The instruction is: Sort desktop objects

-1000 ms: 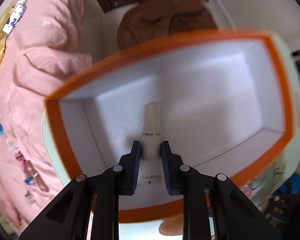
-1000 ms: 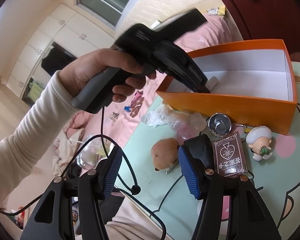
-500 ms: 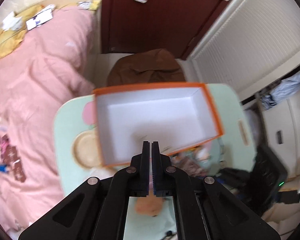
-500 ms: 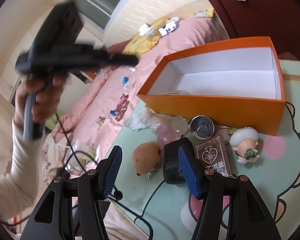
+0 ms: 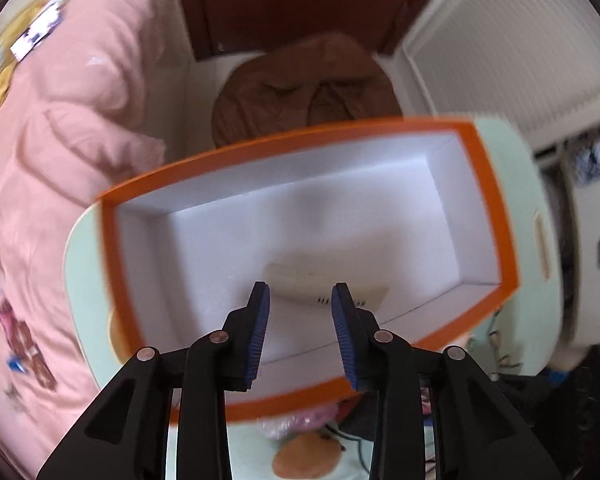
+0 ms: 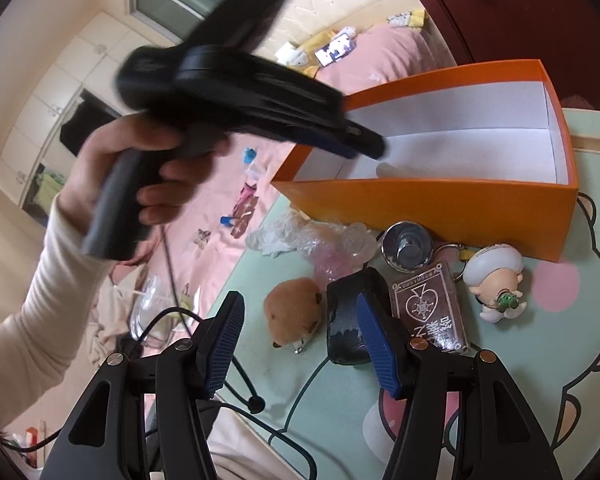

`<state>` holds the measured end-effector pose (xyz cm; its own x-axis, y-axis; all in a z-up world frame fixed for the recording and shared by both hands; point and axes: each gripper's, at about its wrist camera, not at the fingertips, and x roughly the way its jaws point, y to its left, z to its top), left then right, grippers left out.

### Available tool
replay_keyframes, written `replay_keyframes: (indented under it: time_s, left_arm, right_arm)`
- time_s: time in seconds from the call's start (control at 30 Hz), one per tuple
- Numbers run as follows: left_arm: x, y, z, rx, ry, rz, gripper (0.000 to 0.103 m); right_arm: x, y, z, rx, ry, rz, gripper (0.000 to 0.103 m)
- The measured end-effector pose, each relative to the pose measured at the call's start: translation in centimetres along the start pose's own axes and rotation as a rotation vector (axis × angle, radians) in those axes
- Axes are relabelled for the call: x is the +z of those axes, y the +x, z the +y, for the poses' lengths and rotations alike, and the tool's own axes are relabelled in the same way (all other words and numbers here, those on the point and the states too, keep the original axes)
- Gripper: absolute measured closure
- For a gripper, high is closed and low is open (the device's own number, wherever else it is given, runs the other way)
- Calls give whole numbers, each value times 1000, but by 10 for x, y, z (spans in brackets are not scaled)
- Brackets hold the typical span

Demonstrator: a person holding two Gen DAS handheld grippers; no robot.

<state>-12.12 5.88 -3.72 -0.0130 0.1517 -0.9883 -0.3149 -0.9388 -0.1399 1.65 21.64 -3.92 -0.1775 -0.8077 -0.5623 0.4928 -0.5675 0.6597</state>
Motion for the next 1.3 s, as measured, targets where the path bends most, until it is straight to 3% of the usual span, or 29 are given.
replay_keyframes:
  time_s: [0.03, 0.23, 0.4, 0.47, 0.57, 0.73, 0.87, 0.93, 0.97, 1.0, 1.13, 1.3]
  left_arm:
    - [5, 10, 1, -14, -42, 47, 69]
    - [17, 37, -1, -76, -119, 152, 68]
    - [29, 36, -5, -61, -146, 98, 65]
    - [32, 36, -5, -65, -164, 81, 53]
    - [37, 33, -6, -59, -193, 44, 45]
    - [48, 31, 0, -81, -270, 9, 45]
    - [47, 36, -9, -66, -200, -8, 46]
    - [46, 35, -14, -32, -148, -13, 53]
    - [45, 34, -16, -3, -128, -14, 72]
    - [44, 33, -17, 28, -101, -17, 80]
    - [37, 29, -10, -7, -46, -36, 82]
    - [18, -16, 2, -42, -51, -179, 82]
  right_arm:
    - [1, -1, 0, 0, 2, -1, 45]
    - [4, -4, -4, 12, 21, -3, 45]
    - [5, -4, -5, 23, 27, 0, 45]
    - [5, -3, -5, 23, 25, 0, 45]
    - [5, -3, -6, 22, 21, -1, 45]
    - [4, -3, -6, 25, 21, 1, 45]
    - [3, -4, -2, 24, 16, 3, 44]
    - [4, -5, -1, 24, 15, 0, 44]
    - [4, -6, -1, 22, 15, -2, 44]
    - [4, -6, -1, 22, 18, -3, 44]
    - [6, -7, -3, 24, 23, -10, 44]
    - [7, -7, -4, 16, 15, -17, 44]
